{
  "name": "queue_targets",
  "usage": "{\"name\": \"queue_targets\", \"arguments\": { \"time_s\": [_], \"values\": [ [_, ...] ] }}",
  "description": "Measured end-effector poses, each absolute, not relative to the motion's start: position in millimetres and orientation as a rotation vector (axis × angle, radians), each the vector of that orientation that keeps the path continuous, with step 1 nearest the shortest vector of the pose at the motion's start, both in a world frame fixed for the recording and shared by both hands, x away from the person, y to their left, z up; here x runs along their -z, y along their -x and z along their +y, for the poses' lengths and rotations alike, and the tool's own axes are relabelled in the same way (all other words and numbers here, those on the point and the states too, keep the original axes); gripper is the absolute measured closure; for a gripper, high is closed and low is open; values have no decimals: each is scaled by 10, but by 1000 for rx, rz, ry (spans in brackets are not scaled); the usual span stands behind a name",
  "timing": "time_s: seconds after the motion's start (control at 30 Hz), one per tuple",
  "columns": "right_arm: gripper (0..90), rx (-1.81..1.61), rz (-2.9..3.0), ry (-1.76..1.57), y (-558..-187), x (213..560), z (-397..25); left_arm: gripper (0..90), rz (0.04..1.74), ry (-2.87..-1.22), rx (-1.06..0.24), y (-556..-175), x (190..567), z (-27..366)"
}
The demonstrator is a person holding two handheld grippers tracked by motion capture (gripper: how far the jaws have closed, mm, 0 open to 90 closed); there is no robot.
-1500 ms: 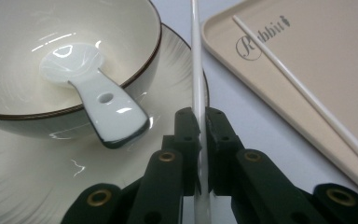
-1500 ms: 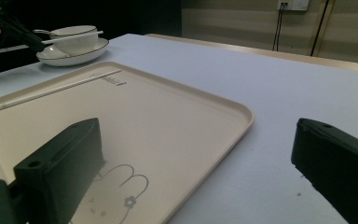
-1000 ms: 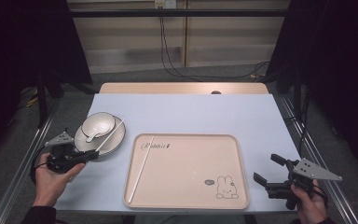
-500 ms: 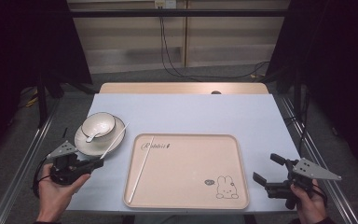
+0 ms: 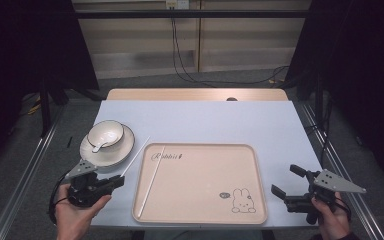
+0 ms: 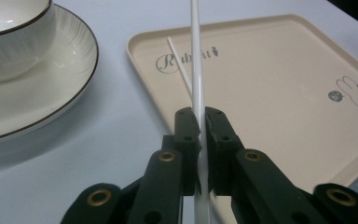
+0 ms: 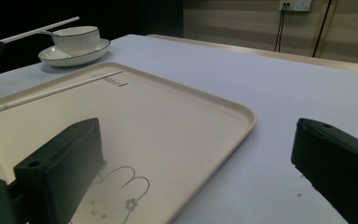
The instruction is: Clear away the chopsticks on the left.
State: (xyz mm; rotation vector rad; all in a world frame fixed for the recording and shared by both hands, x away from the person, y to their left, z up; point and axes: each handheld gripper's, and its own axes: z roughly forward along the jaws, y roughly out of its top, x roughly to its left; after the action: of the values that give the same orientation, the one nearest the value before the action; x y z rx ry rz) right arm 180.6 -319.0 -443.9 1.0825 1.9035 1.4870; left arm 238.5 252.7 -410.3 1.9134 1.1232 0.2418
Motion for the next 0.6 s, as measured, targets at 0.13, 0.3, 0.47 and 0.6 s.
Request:
{"name": "queue_targets", "arguments": {
  "time_s": [0.13,0.3,0.47,0.6],
  "values": [
    [16,-1489,1906,-1083,-1808,4439,-3187,848,1166,-1894,-226,-2444,4177,2425],
    [16,-1489,1908,-1079,-1808,4438,-3188,848,1202,-1904,-231,-2475,4209,2245],
    [17,-1492,1902,-1083,-1807,4441,-3192,849,1214,-1934,-204,-2523,4222,2045],
    [17,-1492,1906,-1081,-1809,4439,-3186,848,1243,-1950,-193,-2551,4231,1920]
  ]
}}
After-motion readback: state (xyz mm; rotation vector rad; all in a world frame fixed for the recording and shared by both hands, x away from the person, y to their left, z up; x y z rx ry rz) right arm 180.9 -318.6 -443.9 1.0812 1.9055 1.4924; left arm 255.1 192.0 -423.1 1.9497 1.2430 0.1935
